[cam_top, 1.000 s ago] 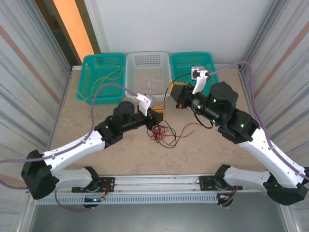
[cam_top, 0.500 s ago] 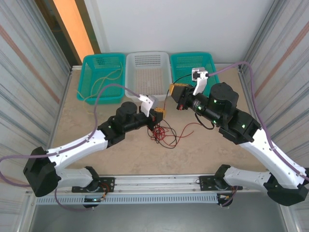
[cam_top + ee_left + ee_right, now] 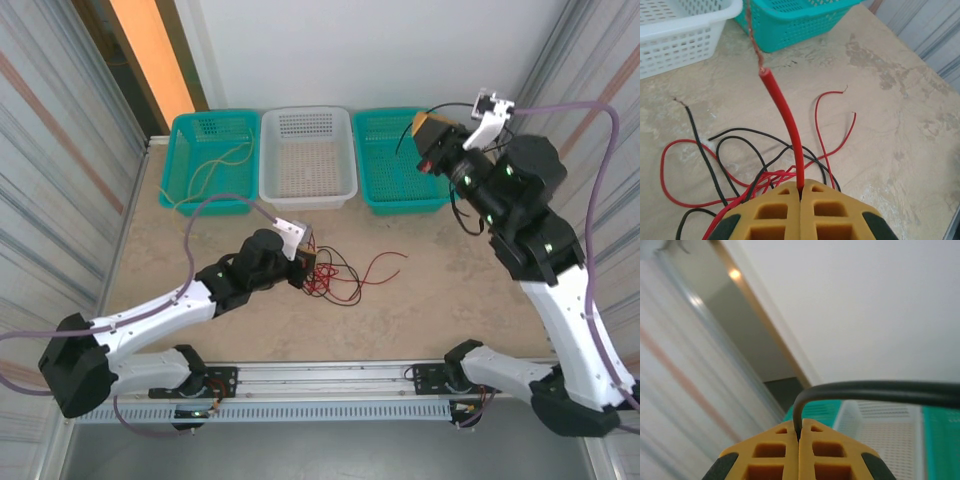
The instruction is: Untangle the cables
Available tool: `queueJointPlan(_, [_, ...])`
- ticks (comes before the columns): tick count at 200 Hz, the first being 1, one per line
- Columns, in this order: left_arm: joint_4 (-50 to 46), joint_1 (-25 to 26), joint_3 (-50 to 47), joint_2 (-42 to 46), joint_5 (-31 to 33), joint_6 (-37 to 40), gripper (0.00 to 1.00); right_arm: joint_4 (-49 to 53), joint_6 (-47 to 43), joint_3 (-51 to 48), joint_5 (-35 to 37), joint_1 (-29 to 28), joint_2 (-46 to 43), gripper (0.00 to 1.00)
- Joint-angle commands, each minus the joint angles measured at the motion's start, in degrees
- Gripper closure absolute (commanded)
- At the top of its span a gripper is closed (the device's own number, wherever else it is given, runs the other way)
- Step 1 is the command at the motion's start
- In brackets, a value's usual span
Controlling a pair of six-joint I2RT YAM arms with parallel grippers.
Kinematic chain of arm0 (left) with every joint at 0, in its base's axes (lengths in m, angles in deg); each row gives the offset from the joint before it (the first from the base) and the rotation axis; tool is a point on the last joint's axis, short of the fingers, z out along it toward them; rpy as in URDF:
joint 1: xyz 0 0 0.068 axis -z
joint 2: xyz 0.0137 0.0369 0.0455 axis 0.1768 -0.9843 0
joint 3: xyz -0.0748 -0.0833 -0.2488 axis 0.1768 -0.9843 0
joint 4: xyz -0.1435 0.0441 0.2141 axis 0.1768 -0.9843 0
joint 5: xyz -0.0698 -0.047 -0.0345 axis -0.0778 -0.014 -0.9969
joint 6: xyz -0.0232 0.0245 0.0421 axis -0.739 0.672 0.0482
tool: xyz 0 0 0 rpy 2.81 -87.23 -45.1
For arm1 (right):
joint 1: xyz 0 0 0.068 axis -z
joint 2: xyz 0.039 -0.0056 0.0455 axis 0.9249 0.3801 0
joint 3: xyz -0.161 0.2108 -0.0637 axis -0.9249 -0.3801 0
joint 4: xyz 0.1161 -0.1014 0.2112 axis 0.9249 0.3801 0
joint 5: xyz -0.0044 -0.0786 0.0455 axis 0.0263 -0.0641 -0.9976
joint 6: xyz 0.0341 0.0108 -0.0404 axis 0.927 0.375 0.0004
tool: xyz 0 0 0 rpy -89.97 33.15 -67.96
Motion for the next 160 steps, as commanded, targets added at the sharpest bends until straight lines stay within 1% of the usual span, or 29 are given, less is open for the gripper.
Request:
queueJointPlan(1, [-5.7, -0.1, 4.2, 2.7, 3.9, -3.9, 1.0, 8.0, 2.3, 2.4, -10.3, 7.3, 7.3, 1.0])
queueJointPlan(19, [-9.9, -0.1, 6.8, 2.4, 3.8, -5.0, 0.99, 11.1, 3.3, 7.1, -18.0, 12.8, 14.2, 1.0])
queueJointPlan(29, [-12.0, -0.1, 8.2, 2.2, 3.0, -5.5, 0.81, 13.2, 3.8, 10.6, -21.0, 15.1, 18.4, 1.0])
queueJointPlan(31, [-12.4, -0.1, 8.5, 2.1, 2.9, -5.6, 0.76, 13.7, 3.8, 11.3, -21.3, 15.5, 19.2, 1.0])
queueJointPlan(37, [-13.4, -0.1, 9.1, 2.1, 2.7, -6.1, 0.64, 15.1, 3.5, 13.4, -21.6, 16.2, 21.5, 1.0])
queueJointPlan(43, [-14.3, -0.1, 9.6, 2.3, 2.8, -6.6, 0.55, 15.8, 3.1, 14.7, -21.2, 16.7, 23.3, 1.0])
queueJointPlan(59, [-16.5, -0.1, 10.6, 3.7, 3.6, -8.0, 0.38, 16.1, 2.0, 17.3, -21.1, 17.9, 27.1, 1.0])
queueJointPlan(70, [-17.5, -0.1, 11.2, 4.9, 3.6, -8.1, 0.31, 16.0, 1.5, 18.4, -21.6, 18.8, 29.6, 1.0])
queueJointPlan(86, [-19.0, -0.1, 12.3, 6.8, 3.9, -8.2, 0.27, 17.0, 1.5, 21.5, -23.8, 20.6, 33.9, 1.0])
queueJointPlan(104, [-20.2, -0.1, 13.3, 8.4, 4.8, -8.0, 0.26, 18.8, 1.2, 25.7, -24.9, 21.9, 38.8, 1.0])
queueJointPlan(127, [-20.8, -0.1, 14.6, 8.6, 5.3, -7.7, 0.27, 21.3, 0.6, 31.0, -25.1, 22.5, 44.4, 1.0])
queueJointPlan(142, [-20.6, -0.1, 15.2, 8.4, 4.7, -7.5, 0.28, 22.0, 0.3, 33.0, -25.4, 22.6, 47.5, 1.0])
queueJointPlan(160, [-20.7, -0.2, 15.6, 8.3, 5.8, -7.7, 0.28, 22.9, 0.5, 34.6, -25.8, 22.7, 50.8, 1.0])
